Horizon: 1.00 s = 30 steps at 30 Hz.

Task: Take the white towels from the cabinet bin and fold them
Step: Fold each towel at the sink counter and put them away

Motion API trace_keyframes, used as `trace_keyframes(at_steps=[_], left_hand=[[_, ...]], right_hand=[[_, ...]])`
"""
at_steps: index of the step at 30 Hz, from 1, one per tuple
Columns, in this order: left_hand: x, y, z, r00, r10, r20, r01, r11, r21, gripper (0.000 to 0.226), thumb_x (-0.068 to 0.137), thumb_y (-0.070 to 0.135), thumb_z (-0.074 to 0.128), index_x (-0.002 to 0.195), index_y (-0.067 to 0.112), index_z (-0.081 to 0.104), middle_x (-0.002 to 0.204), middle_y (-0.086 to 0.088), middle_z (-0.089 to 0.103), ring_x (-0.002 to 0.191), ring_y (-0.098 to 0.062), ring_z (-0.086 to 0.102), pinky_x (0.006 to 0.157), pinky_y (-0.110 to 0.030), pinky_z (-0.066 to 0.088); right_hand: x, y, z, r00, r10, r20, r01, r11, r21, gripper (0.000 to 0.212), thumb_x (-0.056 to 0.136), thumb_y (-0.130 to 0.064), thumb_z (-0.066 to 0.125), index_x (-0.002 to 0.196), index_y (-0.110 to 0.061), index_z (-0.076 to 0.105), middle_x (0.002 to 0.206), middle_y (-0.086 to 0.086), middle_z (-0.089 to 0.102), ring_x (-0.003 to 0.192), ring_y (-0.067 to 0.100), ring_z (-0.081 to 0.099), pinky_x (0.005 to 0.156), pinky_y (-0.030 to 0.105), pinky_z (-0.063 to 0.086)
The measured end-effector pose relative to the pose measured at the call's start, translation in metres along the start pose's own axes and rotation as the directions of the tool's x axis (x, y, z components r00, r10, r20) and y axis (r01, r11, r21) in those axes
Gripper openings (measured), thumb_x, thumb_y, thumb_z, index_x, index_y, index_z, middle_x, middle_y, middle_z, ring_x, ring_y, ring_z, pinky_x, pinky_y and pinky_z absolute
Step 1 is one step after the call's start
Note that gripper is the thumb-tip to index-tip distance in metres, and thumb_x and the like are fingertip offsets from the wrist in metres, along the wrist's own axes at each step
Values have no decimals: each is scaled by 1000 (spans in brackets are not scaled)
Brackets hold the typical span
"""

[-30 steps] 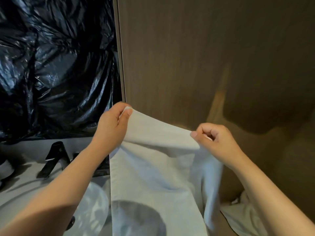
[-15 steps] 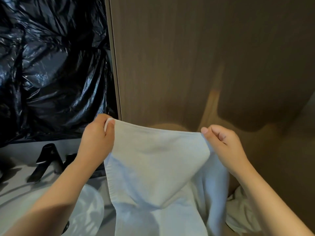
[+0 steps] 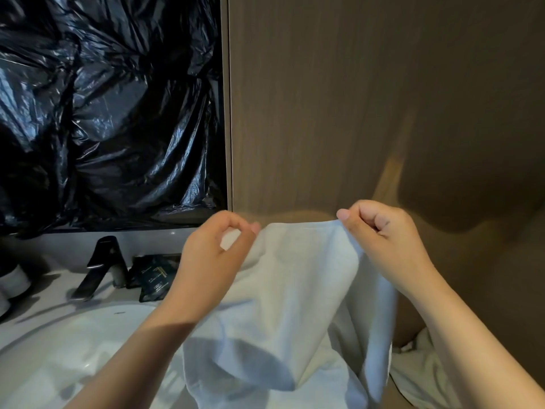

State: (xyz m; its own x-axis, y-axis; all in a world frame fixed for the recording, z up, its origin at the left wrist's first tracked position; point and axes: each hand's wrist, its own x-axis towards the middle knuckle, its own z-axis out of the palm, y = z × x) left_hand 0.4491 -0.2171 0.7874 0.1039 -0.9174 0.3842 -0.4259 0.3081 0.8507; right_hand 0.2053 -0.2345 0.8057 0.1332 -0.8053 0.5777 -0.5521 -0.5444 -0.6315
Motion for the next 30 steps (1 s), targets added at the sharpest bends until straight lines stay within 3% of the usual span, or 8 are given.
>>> trace_keyframes(at_steps=[6, 10, 13, 15, 18, 21, 26, 30], left_hand=[[0, 6, 14, 964, 81, 255, -85, 996, 6, 43, 81, 45, 65, 123, 39, 58, 117, 28, 59, 109, 22, 46, 84, 5, 30], [4, 12, 21, 833, 104, 544, 62, 959, -277, 38, 94, 23, 60, 131, 30, 57, 126, 16, 63, 121, 4, 53, 102, -14, 38], [4, 8, 20, 805, 91, 586, 109, 949, -297, 27, 97, 34, 55, 118, 22, 66, 113, 4, 69, 111, -9, 60, 104, -33, 41], [3, 9, 19, 806, 60, 589, 155, 938, -309, 33, 92, 42, 58, 100, 12, 69, 93, -5, 66, 89, -14, 58, 89, -33, 43], [8, 12, 16, 902, 44, 429, 89, 955, -285, 30, 85, 37, 68, 80, 7, 68, 71, -2, 57, 66, -8, 49, 65, -21, 40], [19, 7, 13, 976, 88, 198, -56, 986, -160, 25, 85, 28, 72, 66, 14, 66, 62, 6, 58, 60, -3, 50, 61, -18, 40], [29, -13, -1, 992, 109, -66, -100, 987, 128, 22, 88, 31, 67, 68, 24, 66, 71, 13, 65, 72, -1, 58, 66, -21, 44], [34, -32, -6, 983, 110, -147, -67, 960, 273, 22, 91, 34, 61, 74, 22, 67, 75, 13, 62, 74, 0, 56, 63, -19, 39]], right_hand=[[0, -20, 10, 995, -75, 72, 71, 996, 50, 43, 96, -35, 56, 60, -15, 44, 55, -8, 37, 53, 5, 37, 53, 17, 27], [2, -29, 15, 990, -107, 97, 99, 992, 79, 45, 94, -42, 54, 63, -10, 50, 56, -4, 39, 54, 11, 38, 53, 22, 29], [-1, -30, 16, 989, -92, 112, 81, 992, 100, 46, 91, -46, 54, 65, -8, 55, 59, 8, 45, 57, 24, 44, 53, 34, 32], [-2, -28, 14, 989, -81, 126, 67, 992, 108, 42, 91, -40, 61, 63, -10, 56, 59, 9, 47, 57, 24, 45, 54, 32, 32], [-4, -22, 16, 981, -6, 192, -22, 990, 140, 33, 90, -32, 67, 63, -13, 60, 59, 12, 51, 57, 26, 45, 56, 27, 34], [-12, -10, 21, 973, 48, 227, -84, 985, 148, 38, 90, -41, 60, 66, -10, 58, 62, 14, 50, 58, 28, 44, 58, 29, 33], [-39, 19, 7, 973, 150, 176, -170, 980, 107, 41, 84, -54, 55, 62, -19, 52, 58, 0, 43, 57, 14, 41, 58, 30, 33], [-47, 29, -4, 971, 198, 135, -206, 977, 48, 34, 88, -37, 67, 66, -14, 56, 61, 5, 50, 56, 12, 45, 55, 22, 35]])
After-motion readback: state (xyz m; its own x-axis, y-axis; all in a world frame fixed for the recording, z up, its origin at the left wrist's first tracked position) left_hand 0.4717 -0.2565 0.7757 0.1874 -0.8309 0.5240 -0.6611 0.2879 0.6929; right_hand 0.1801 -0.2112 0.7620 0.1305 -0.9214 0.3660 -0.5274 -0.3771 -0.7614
